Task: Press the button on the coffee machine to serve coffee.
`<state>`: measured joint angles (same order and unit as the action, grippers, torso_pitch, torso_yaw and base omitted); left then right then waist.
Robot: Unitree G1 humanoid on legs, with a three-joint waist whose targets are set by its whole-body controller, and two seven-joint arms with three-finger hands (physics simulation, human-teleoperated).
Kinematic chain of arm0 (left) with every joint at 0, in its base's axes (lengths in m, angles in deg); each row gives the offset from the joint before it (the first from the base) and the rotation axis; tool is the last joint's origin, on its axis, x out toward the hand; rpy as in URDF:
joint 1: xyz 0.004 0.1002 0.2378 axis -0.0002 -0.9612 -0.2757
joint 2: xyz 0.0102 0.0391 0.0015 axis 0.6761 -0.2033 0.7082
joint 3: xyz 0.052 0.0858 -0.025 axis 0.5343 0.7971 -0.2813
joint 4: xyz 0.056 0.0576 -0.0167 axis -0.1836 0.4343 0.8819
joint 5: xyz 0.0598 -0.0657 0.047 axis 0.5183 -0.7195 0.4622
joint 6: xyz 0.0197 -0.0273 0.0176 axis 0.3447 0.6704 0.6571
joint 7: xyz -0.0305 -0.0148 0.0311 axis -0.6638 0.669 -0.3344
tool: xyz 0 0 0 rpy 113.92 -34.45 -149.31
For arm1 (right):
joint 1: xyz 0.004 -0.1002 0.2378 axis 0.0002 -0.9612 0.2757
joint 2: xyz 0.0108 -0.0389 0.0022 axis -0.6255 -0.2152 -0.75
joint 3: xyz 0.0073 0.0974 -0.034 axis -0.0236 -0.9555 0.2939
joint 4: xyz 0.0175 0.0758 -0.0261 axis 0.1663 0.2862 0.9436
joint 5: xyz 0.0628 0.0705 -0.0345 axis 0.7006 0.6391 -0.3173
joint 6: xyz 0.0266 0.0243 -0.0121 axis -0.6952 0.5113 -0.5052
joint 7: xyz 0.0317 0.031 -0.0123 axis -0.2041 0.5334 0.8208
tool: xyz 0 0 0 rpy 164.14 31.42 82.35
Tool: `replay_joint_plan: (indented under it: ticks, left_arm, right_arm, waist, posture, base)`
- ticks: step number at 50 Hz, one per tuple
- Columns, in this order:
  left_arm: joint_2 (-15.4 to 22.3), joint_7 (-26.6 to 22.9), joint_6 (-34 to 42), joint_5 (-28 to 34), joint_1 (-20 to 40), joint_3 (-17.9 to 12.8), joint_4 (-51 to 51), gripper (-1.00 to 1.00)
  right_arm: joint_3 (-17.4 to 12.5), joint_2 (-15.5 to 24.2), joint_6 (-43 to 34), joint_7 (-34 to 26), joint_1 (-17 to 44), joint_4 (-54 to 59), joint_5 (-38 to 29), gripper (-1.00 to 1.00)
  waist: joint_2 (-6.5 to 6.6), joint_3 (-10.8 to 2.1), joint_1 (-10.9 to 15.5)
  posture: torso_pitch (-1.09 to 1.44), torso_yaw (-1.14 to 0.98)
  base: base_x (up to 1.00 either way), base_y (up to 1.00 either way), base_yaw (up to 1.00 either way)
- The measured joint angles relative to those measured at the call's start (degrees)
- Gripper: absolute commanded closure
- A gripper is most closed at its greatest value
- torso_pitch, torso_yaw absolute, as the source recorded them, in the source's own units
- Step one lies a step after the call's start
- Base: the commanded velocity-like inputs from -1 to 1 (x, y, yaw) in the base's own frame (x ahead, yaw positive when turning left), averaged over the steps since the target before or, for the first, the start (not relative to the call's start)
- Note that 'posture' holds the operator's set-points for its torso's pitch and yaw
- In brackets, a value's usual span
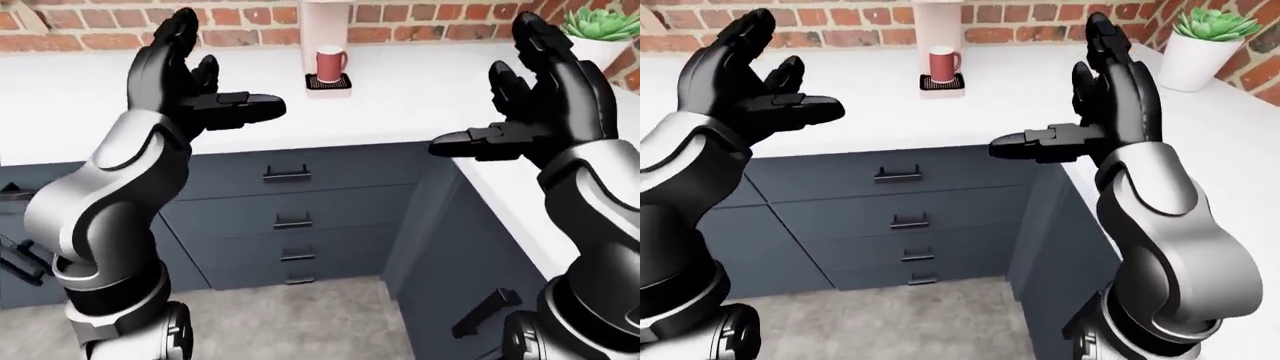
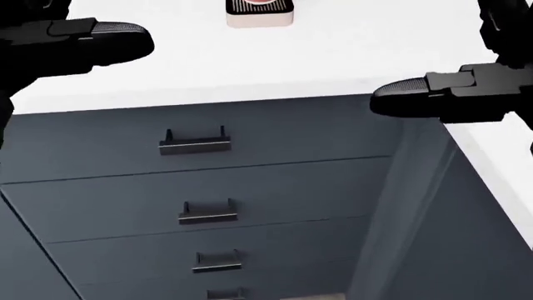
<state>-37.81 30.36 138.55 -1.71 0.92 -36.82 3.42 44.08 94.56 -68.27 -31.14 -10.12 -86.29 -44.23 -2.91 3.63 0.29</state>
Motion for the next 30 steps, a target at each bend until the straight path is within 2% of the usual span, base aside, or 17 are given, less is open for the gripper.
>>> replay_joint_plan:
  ticks: [2,4,8,10,11,12,13,15,17,21,25,26,28,30]
  left_arm:
    - [0.03,-0.3,0.46,-0.16,-0.02,0.23,0.46,-1.0]
    - [0.23,-0.38,0.39,-0.02,0.31,-0.25,0.26,-1.0]
    - [0.48,0.11,0.01,0.08,1.19,-1.18,-1.32,-1.0]
    - [0.51,0.27,-0.04,-0.07,1.5,-1.29,-1.54,-1.0]
    - [0.7,0.37,0.02,-0.2,1.52,-1.48,-1.57,-1.0]
    - [0.75,0.5,0.08,-0.24,1.11,-1.74,-1.44,-1.0]
    - [0.74,0.75,0.39,-0.2,0.63,-2.0,-1.14,-1.0]
    - [0.89,1.09,0.85,0.11,0.2,-2.03,-0.26,-1.0]
    - [0.91,1.05,0.75,0.33,0.44,-1.66,0.0,-1.0]
    - [0.86,0.54,-0.11,0.29,0.83,-1.34,-0.89,-1.0]
    - [0.69,0.52,-0.39,0.56,1.08,-1.43,-1.08,-1.0]
    - [0.19,0.45,-0.38,0.58,0.69,-1.09,-1.0,-1.0]
    - [-0.17,0.2,0.41,0.2,0.19,-0.06,-0.6,-1.0]
    - [-0.14,-0.14,0.78,0.01,0.09,0.28,-0.3,-1.0]
  right_arm:
    - [0.21,0.06,-0.14,0.11,0.21,0.56,-0.27,-1.0]
    - [0.39,0.13,0.06,0.08,0.7,0.15,-0.3,-1.0]
    - [0.14,0.3,0.71,-0.15,0.84,-0.8,-0.15,-1.0]
    - [0.18,0.36,0.84,-0.13,1.08,-0.55,-0.27,-1.0]
    - [0.43,0.01,1.06,-0.14,0.98,-0.45,-0.35,-1.0]
    - [0.96,-0.4,1.03,-0.21,0.56,-0.31,-0.31,-1.0]
    - [1.59,-0.58,0.63,-0.36,0.38,-0.07,-0.1,-1.0]
    - [2.3,-0.65,0.09,-0.78,0.31,0.24,0.35,-1.0]
    - [1.92,-0.53,-0.26,-0.9,0.74,0.05,0.44,-1.0]
    - [1.06,-0.22,0.68,-0.7,1.23,-0.91,-0.12,-1.0]
    - [1.16,-0.16,1.37,-0.89,1.24,-0.44,-0.3,-1.0]
    - [0.91,-0.18,1.16,-0.84,0.97,-0.39,-0.36,-1.0]
    - [0.56,-0.32,0.47,-0.69,-0.01,-0.06,-0.62,-1.0]
    - [0.58,-0.27,-0.28,-0.57,0.22,0.26,-0.8,-1.0]
  waist:
    - [0.37,-0.44,-0.25]
    - [1.37,-0.65,-0.29]
    - [3.91,-0.73,-0.91]
    - [5.9,-1.09,-1.15]
    - [6.1,-1.1,-0.89]
    - [5.55,-0.45,-0.35]
    - [5.81,-0.01,-0.02]
    - [6.06,-0.32,0.35]
    - [5.43,-0.9,0.41]
    - [3.12,-1.15,0.88]
    - [0.03,-1.4,1.16]
    - [0.86,-0.87,0.73]
    - [0.34,0.16,0.26]
    - [0.3,-0.23,-0.14]
  posture:
    - [0.0,0.0]
    - [0.0,0.0]
    - [0.0,0.0]
    - [0.0,0.0]
    - [0.0,0.0]
    - [0.0,0.0]
    - [0.0,0.0]
    - [0.0,0.0]
    - [0.0,0.0]
    - [0.0,0.0]
    - [0.0,0.0]
    - [0.0,0.0]
    - [0.0,0.0]
    - [0.0,0.0]
  base:
    - [0.31,0.0,0.0]
    - [0.31,0.0,0.0]
    - [0.31,0.0,0.0]
    - [0.31,0.0,0.0]
    - [0.31,0.0,0.0]
    - [0.32,0.0,0.0]
    - [0.3,0.0,0.0]
    - [0.31,0.0,0.0]
    - [0.3,0.0,0.0]
    - [0.3,0.0,0.0]
    - [0.31,0.0,0.0]
    - [0.3,0.0,0.0]
    - [0.31,0.0,0.0]
    - [0.3,0.0,0.0]
